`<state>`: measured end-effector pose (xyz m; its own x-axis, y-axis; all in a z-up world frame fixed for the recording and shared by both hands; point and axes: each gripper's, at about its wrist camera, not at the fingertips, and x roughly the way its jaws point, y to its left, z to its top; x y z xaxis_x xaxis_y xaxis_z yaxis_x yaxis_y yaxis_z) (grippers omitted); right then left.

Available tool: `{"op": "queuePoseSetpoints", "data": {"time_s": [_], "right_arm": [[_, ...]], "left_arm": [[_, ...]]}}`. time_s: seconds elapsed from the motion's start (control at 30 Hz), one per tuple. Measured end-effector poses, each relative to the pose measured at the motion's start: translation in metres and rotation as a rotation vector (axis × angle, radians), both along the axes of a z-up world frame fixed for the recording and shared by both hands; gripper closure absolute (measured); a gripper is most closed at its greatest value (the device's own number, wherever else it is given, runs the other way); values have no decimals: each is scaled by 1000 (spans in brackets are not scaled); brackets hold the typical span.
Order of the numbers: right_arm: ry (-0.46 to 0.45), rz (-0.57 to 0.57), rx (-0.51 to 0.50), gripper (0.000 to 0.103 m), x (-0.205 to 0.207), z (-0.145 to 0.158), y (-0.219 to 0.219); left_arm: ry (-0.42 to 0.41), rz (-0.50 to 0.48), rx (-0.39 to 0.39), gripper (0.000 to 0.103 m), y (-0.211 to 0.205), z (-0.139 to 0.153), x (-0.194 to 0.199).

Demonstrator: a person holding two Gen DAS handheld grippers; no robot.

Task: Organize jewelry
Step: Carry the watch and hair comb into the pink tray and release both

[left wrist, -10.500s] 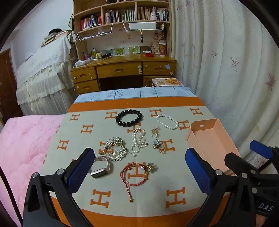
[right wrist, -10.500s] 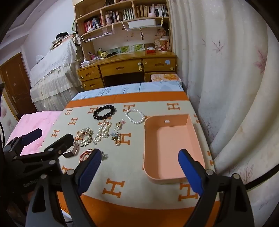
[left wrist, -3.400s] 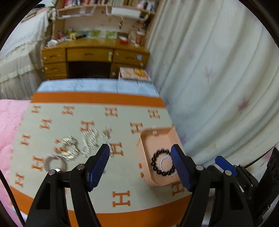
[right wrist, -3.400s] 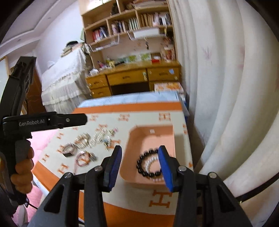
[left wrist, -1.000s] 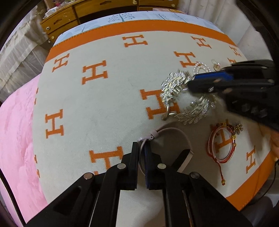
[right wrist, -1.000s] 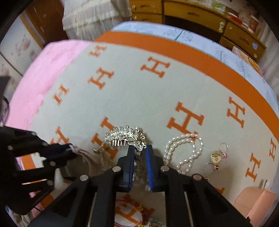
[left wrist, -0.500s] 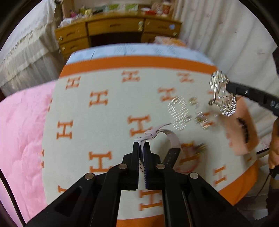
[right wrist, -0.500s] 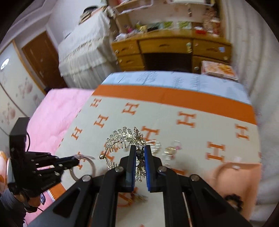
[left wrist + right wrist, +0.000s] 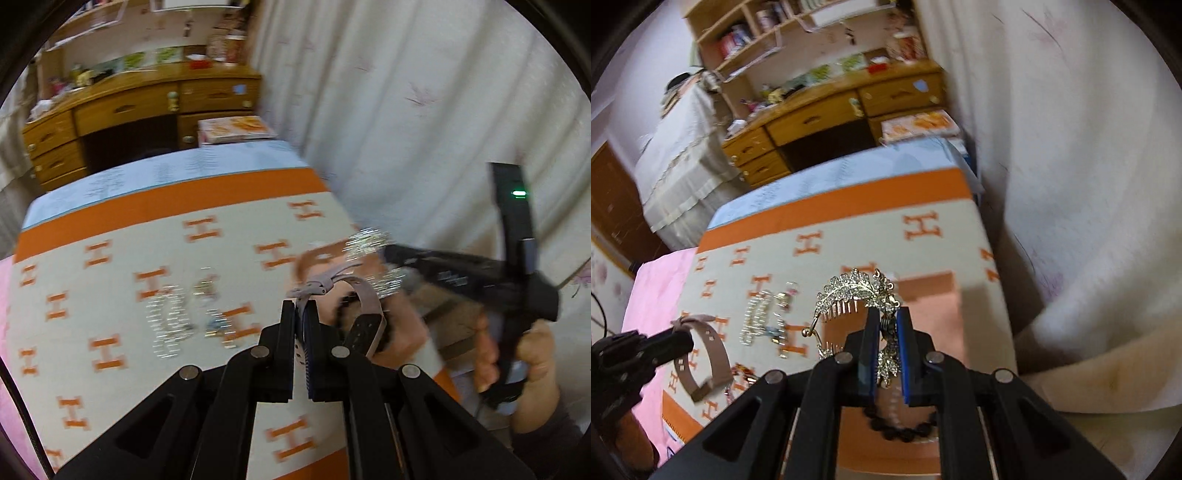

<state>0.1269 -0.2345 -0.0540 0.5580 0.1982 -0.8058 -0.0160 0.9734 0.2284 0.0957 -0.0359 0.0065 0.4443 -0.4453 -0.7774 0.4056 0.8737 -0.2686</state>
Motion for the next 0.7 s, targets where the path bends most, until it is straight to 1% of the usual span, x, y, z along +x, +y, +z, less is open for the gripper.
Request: {"op": "queuePoseSetpoints", "data": {"time_s": [0.07,0.17,0.23,0.3,0.4,0.47,0.53,0.7], "right_arm": [[43,-3,21,94,7,-16,-4],[101,-9,36,94,16,-38,-7],[141,1,49,92,20,-51,-8],[151,1,58,91,19,-57,-9],[112,-11,73,87,8,-51,-13],[74,-39,61,80,0,-44,-18],[32,-73,46,76,-14,-35,-23],[-50,-120,68,76,-50,-24,-35]], "left_arm": [[4,-22,-4,101,-18,-2,-1],[12,-27,2,101,-34,-6,0],[15,-18,6,101,-40,-9,2],[17,-4,5,100,-40,-12,4],[27,22,-9,100,-42,-19,10],[41,36,-17,100,-44,-27,17],[51,45,-17,100,-47,-36,22],[86,42,-29,100,-63,-61,34]]}}
